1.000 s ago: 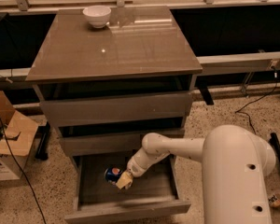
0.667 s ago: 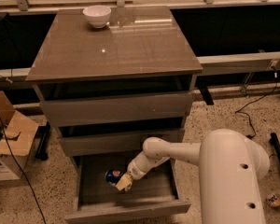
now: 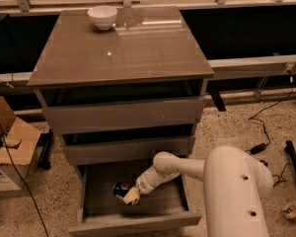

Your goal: Place pepsi can into bottom drawer

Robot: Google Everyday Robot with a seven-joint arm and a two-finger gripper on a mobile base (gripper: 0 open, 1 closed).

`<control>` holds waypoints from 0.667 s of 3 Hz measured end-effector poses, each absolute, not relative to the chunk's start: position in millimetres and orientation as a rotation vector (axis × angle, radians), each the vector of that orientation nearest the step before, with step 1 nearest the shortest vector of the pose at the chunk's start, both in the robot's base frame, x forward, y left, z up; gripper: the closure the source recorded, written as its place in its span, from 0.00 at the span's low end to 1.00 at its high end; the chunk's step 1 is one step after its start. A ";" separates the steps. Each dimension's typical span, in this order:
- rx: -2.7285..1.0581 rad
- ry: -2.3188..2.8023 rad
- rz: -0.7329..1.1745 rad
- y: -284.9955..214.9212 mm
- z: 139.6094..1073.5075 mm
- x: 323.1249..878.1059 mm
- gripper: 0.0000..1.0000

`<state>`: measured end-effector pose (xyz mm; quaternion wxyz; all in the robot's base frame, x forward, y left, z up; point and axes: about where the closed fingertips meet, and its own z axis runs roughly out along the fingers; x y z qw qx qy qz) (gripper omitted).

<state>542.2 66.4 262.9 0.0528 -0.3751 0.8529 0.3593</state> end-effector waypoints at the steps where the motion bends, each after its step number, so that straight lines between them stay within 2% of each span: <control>1: -1.079 2.635 1.131 65.6 235.6 545.3 1.00; 2: -1.006 2.699 1.147 64.0 210.6 546.9 0.83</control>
Offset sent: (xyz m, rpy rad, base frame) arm 0.0111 -0.0085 -0.0806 -0.0396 0.1627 -0.1389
